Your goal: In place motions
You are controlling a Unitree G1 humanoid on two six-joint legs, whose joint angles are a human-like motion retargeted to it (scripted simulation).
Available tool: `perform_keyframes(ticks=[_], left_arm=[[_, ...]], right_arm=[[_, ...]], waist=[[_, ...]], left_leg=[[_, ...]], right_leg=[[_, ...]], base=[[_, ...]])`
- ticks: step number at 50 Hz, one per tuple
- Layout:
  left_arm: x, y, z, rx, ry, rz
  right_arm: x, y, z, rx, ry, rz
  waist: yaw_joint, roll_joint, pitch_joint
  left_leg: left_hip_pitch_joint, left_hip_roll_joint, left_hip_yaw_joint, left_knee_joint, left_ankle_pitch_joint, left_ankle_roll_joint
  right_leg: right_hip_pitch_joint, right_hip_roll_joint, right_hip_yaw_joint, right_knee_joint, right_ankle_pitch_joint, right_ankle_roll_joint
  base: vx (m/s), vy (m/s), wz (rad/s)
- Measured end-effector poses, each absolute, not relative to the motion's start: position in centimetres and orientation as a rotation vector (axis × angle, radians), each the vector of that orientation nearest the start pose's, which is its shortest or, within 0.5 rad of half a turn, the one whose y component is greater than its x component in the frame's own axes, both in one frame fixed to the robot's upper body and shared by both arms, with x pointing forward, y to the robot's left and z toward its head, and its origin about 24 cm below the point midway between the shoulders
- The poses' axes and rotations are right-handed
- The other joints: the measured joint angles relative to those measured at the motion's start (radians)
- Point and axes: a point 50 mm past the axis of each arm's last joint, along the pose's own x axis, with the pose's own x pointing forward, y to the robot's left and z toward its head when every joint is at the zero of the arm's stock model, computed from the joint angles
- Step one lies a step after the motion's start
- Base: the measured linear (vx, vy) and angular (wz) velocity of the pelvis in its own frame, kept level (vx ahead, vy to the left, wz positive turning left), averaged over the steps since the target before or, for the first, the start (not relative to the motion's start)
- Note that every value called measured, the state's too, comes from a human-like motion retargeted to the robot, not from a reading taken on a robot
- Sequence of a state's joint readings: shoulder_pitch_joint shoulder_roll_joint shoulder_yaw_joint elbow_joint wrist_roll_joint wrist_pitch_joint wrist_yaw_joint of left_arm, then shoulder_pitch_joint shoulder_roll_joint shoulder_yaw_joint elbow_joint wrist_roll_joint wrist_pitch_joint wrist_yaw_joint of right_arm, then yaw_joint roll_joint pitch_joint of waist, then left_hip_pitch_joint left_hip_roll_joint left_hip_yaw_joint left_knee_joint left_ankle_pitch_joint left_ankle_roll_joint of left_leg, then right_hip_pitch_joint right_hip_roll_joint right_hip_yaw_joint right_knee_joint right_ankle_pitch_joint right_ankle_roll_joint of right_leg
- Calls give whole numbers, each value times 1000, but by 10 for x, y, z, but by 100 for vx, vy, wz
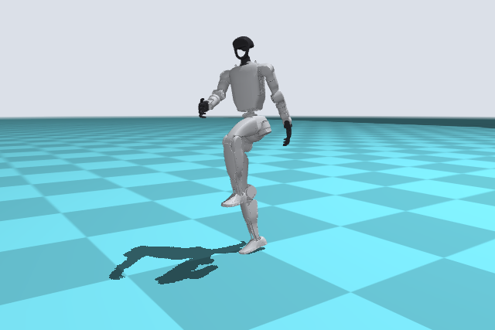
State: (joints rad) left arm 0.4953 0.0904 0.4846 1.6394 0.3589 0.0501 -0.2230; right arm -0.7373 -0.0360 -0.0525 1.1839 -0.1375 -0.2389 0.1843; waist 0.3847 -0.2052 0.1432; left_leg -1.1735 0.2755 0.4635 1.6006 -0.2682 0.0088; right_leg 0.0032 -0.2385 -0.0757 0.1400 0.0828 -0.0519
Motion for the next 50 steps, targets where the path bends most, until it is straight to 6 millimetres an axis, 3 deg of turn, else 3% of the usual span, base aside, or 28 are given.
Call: perform_keyframes(ticks=[4, 10, 13, 17, 20, 22, 26, 32, 35, 44, 47, 50], left_arm=[[-195, 162, -131, -406, 2040, 244], [-167, 168, -145, -439, 1900, 337], [-148, 175, -153, -451, 1841, 365], [-125, 181, -161, -444, 1755, 405], [-112, 189, -164, -414, 1716, 396], [-99, 196, -167, -385, 1680, 377], [-68, 205, -172, -340, 1593, 355], [-28, 214, -175, -291, 1478, 294], [-30, 211, -175, -292, 1485, 297], [-76, 184, -171, -471, 1670, 269], [-77, 182, -171, -469, 1687, 265], [-65, 180, -174, -470, 1658, 294]], right_arm=[[354, -119, 11, -186, 257, 293], [324, -116, -30, -160, 397, 304], [295, -116, -62, -174, 511, 326], [248, -118, -101, -185, 682, 355], [207, -126, -128, -186, 824, 344], [181, -137, -142, -181, 919, 312], [147, -153, -156, -174, 1053, 256], [137, -167, -159, -207, 1062, 222], [138, -167, -159, -240, 1061, 245], [138, -162, -158, -275, 1034, 314], [129, -170, -161, -288, 1063, 307], [113, -181, -164, -302, 1115, 293]], waist=[[19, 1, -6], [-58, 19, -103], [-150, 73, -131], [-253, 110, -172], [-335, 154, -206], [-383, 186, -226], [-455, 198, -233], [-429, 165, -153], [-412, 157, -128], [-457, 150, -134], [-454, 145, -138], [-456, 139, -142]], left_leg=[[91, -23, -16, 7, 7, -14], [385, -116, -95, -169, 15, -67], [601, -207, -151, -374, 10, -39], [890, -353, -226, -831, 21, -17], [1098, -400, -265, -1207, -141, -17], [1190, -353, -156, -1400, -185, 7], [1217, -330, -167, -1547, -108, -29], [1192, -365, -189, -1538, -112, 15], [1198, -367, -162, -1540, -114, 19], [1214, -382, -133, -1583, -116, 50], [1220, -388, -130, -1589, -120, 59], [1225, -392, -132, -1591, -122, 67]], right_leg=[[13, 15, -7, -1, -5, -12], [21, 54, -64, -46, -3, 7], [72, 101, -122, -61, -20, 11], [103, 133, -148, -77, -39, 25], [116, 181, -181, -88, -53, 33], [113, 214, -216, -95, -62, 39], [99, 218, -279, -108, -64, 53], [86, 184, -298, -109, -40, 66], [81, 175, -288, -107, -27, 71], [56, 172, -258, -98, -11, 86], [49, 167, -255, -81, -16, 87], [40, 158, -252, -47, -32, 86]], base=[[5, -4, 21], [5, -1, 51], [14, 5, 75], [13, 8, 49], [18, 9, 83], [11, 11, 107], [-1, 12, 98], [-3, 9, 6], [0, 12, -47], [5, 11, -26], [8, 11, -19], [8, 10, -3]])
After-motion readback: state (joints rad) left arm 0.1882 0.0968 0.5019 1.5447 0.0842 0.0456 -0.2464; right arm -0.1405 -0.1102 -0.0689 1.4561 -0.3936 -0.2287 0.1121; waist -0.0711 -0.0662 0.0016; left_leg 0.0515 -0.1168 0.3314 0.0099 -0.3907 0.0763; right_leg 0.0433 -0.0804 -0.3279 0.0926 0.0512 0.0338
